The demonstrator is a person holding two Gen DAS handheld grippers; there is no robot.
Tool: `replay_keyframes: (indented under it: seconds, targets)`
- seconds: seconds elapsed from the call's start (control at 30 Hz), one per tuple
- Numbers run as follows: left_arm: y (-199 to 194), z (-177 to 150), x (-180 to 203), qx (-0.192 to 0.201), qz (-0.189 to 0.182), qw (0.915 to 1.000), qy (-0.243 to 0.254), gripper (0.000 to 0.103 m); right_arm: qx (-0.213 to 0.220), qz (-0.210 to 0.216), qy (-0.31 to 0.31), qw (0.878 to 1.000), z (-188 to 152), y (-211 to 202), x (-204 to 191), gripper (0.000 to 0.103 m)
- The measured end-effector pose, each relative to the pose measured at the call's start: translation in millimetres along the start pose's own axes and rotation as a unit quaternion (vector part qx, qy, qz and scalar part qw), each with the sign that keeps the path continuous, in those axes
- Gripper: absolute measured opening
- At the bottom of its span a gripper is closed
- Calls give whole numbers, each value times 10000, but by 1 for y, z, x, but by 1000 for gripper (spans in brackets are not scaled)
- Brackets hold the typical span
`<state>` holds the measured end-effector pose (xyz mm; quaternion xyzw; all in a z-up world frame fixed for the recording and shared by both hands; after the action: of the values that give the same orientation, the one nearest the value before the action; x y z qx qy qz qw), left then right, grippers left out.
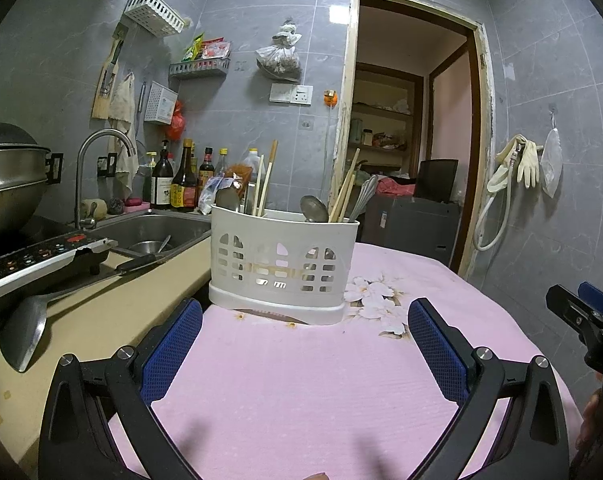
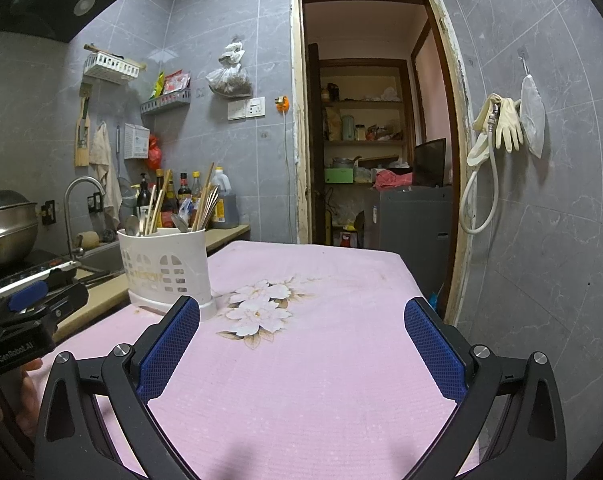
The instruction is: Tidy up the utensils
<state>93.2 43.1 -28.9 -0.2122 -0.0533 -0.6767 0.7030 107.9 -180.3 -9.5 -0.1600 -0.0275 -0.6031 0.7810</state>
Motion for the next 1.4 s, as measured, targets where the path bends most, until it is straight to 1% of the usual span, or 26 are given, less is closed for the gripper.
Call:
replay_keyframes:
  seconds: [1.0,1.1,1.27,1.4]
  targets:
    - [-1,0,0,-26,-4,10000,-35,101,11,0,-3,10000,1,-1,2,103]
    - [0,0,-1,-16,46,10000,-65,101,9,1,-6,10000,1,-1,2,103]
    - [1,-2,-2,31,196,9998,26,101,5,-5,-10,10000,1,-1,2,103]
    - [1,-3,-2,49,218,9997,39,101,13,-46,-5,10000,4,-2,7,103]
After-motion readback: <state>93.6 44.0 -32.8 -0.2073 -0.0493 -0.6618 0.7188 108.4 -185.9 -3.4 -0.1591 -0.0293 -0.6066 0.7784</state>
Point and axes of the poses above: each gripper's, at about its wrist camera, not at the fingertips, and y roughly the way its jaws point, x to its right, z to its top, the point moved 9 cm from there along y, roughly the way its jaws point, and after that the axes turned 15 degrees about -y, right-handed, at the moved point
